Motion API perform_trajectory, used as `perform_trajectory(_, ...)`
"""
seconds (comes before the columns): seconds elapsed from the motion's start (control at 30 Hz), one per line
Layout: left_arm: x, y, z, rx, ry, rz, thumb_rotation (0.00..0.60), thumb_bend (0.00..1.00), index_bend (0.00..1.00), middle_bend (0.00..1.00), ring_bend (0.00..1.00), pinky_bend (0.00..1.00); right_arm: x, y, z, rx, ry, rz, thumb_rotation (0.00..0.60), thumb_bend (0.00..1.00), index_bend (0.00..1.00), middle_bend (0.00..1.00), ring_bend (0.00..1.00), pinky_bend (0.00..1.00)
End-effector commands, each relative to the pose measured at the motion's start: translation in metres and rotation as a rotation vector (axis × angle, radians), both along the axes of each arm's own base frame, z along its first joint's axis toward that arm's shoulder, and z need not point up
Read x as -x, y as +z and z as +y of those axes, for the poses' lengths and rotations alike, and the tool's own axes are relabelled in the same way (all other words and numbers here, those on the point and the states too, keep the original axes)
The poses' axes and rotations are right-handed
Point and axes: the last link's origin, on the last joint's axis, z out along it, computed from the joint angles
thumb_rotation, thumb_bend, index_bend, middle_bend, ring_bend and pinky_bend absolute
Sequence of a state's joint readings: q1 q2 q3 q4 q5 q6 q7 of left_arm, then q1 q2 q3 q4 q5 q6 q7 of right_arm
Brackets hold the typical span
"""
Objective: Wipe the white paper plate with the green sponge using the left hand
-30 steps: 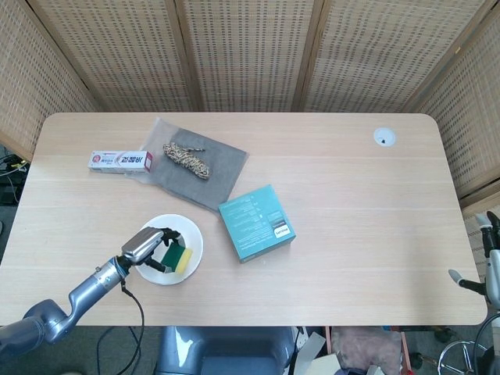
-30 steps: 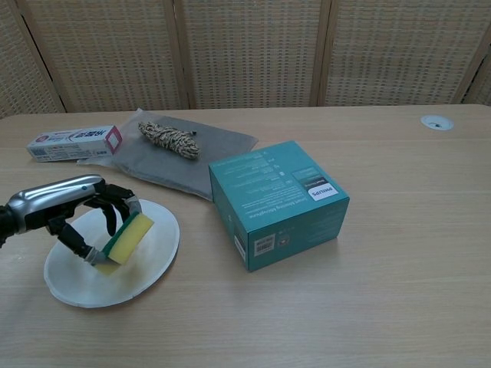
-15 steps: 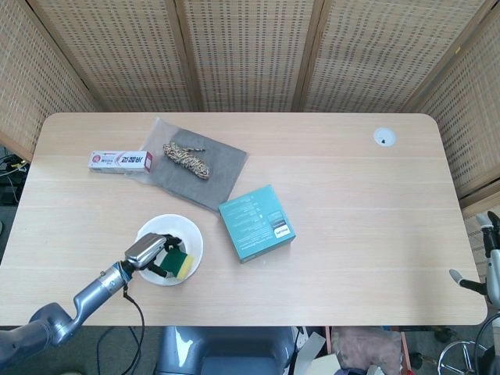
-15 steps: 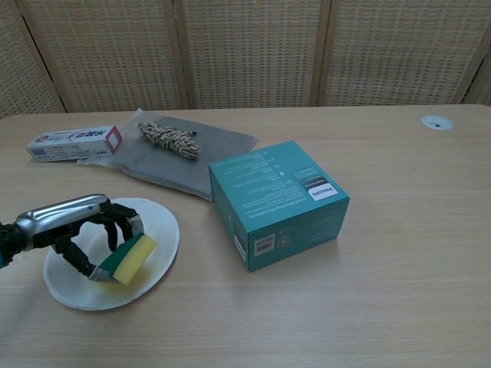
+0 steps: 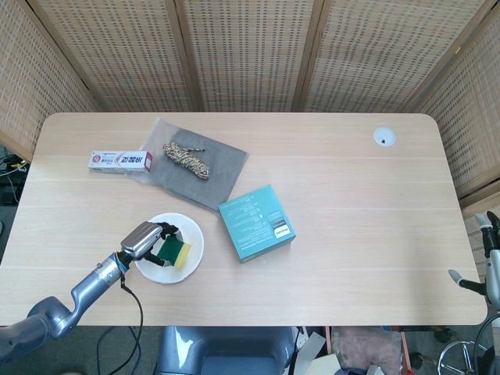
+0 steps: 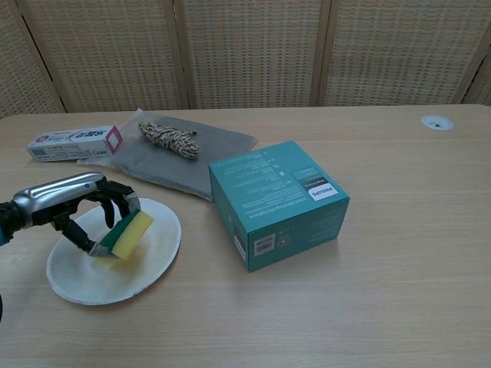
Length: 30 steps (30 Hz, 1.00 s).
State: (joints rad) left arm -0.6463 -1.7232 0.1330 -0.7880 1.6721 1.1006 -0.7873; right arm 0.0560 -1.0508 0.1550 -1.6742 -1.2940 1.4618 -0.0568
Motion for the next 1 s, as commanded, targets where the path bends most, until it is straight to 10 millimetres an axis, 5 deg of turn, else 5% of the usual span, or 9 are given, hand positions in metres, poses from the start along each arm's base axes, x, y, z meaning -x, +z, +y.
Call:
perform_trajectory(0.03, 0.001, -0.007, 0.001, 0.006, 0.005, 0.018, 0.600, 0.30, 0.60, 0.47, 0.38, 0.43, 0.000, 0.000, 0.000, 0.000, 0.000, -0.005, 0.600, 0.00, 0.04, 0.00, 0.00, 0.00)
perform_trajectory(0.63, -0.015, -0.005, -0.009, 0.037, -0.045, -0.050, 0.600, 0.30, 0.60, 0.47, 0.38, 0.43, 0.000, 0.001, 0.000, -0.004, -0.002, -0.010, 0.600, 0.00, 0.04, 0.00, 0.00, 0.00)
perform_trajectory(1.0, -0.012, -0.025, -0.020, 0.089, -0.050, 0.019, 0.600, 0.30, 0.60, 0.47, 0.38, 0.43, 0.000, 0.001, 0.000, -0.006, -0.003, -0.009, 0.600, 0.00, 0.04, 0.00, 0.00, 0.00)
